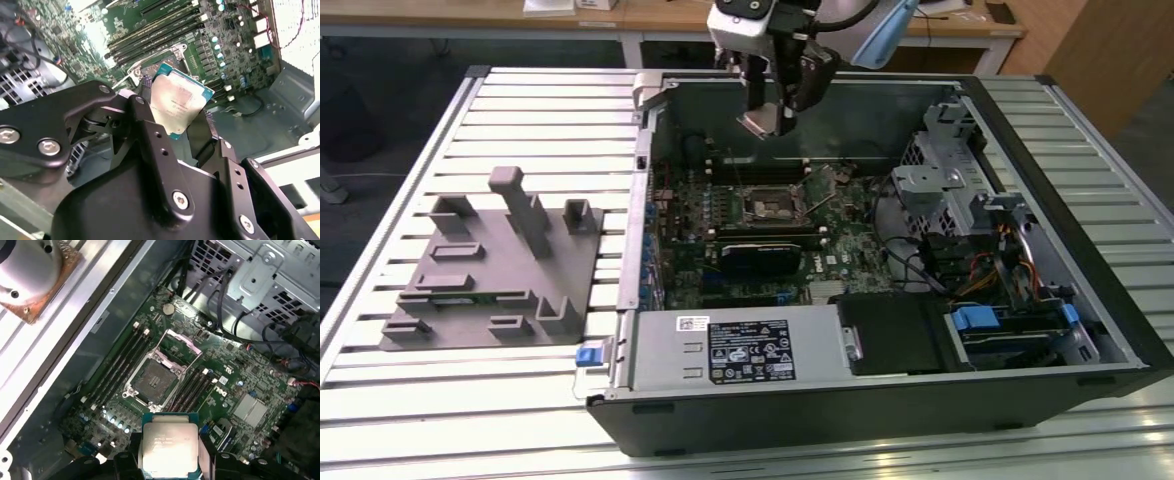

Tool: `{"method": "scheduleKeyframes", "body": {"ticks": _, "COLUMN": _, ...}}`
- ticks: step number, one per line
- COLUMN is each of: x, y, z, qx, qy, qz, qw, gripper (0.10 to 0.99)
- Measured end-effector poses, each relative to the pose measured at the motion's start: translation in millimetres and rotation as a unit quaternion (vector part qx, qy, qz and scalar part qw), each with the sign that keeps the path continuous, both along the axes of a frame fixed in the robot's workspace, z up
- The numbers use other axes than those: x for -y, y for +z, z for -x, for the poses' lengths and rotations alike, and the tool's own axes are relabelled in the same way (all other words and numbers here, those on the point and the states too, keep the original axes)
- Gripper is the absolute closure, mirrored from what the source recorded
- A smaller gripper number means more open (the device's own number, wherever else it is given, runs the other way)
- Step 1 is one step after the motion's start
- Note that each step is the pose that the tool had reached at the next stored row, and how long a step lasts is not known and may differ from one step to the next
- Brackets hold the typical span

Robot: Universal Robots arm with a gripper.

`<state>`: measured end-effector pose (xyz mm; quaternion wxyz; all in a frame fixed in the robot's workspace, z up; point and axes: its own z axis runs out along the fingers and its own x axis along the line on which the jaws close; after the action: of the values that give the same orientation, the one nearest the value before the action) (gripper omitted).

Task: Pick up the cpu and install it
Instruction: 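Place the cpu into insertion slot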

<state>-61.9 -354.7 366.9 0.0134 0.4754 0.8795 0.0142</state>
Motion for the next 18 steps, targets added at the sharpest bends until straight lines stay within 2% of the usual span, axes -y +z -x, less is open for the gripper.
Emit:
{"method": "scheduleKeyframes", "body": {"ticks": 6, "x": 0.0, "y": -1.2, "z": 0.0, "qx": 0.0000, "qy": -0.050, "qz": 0.0000, "qw": 0.9987, "gripper": 0.553}}
{"method": "scheduleKeyframes", "body": {"ticks": 7, "x": -0.1, "y": -1.6, "z": 0.0, "qx": 0.0000, "qy": -0.067, "qz": 0.0000, "qw": 0.9977, "gripper": 0.553}}
{"method": "scheduleKeyframes", "body": {"ticks": 12, "x": -0.2, "y": -2.4, "z": 0.0, "qx": 0.0000, "qy": -0.106, "qz": 0.0000, "qw": 0.9944, "gripper": 0.553}}
{"method": "scheduleKeyframes", "body": {"ticks": 15, "x": -0.2, "y": -2.9, "z": 0.0, "qx": 0.0000, "qy": -0.130, "qz": 0.0000, "qw": 0.9916, "gripper": 0.553}}
{"method": "scheduleKeyframes", "body": {"ticks": 18, "x": -0.2, "y": -3.4, "z": 0.0, "qx": 0.0000, "qy": -0.154, "qz": 0.0000, "qw": 0.9881, "gripper": 0.553}}
